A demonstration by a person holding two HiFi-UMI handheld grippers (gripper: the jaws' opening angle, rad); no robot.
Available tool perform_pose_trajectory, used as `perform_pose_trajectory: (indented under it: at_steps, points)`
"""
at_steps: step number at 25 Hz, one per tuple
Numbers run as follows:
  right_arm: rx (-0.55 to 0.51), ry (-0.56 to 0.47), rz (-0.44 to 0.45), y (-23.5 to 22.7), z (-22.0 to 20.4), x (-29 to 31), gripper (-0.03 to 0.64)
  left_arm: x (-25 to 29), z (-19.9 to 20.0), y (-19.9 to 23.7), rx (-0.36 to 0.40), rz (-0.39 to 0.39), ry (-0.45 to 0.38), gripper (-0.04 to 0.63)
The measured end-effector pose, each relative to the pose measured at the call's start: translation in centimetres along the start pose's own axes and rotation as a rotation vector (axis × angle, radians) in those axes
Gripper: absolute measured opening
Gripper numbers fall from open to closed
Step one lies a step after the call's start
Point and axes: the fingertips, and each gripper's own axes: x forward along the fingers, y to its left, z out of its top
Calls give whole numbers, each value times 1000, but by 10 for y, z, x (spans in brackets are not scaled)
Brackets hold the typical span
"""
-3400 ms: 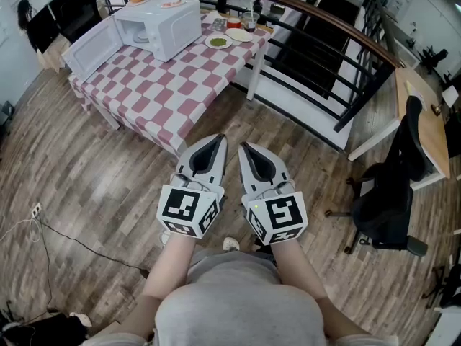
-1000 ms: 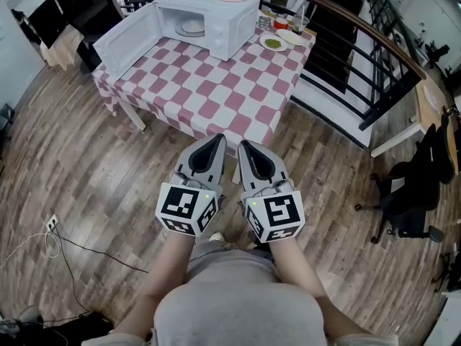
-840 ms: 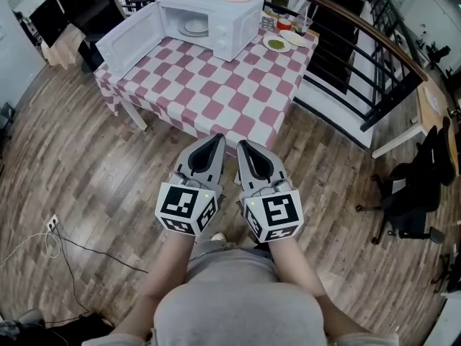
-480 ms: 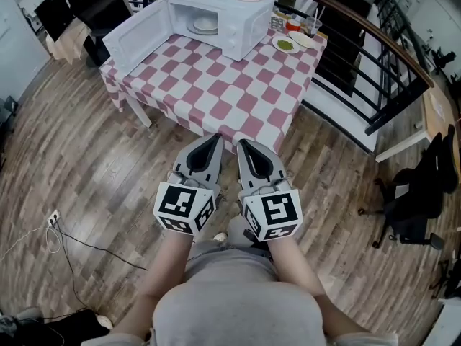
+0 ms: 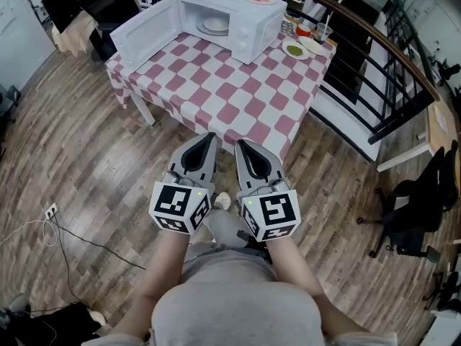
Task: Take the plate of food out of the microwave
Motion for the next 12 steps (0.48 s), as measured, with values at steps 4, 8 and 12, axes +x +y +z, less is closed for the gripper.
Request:
perform_pose_trajectory:
  at_steps: [4,8,12]
  points:
    - [-1,-1,27,7,0,19,23,2,7,22,2,32,-16,2]
    - [-1,-10,42,10,2,43,23,10,8,42,6,43,-15,2]
    - [-8,-12,49,11,6,66,23,22,10,60,2,42,-13,2]
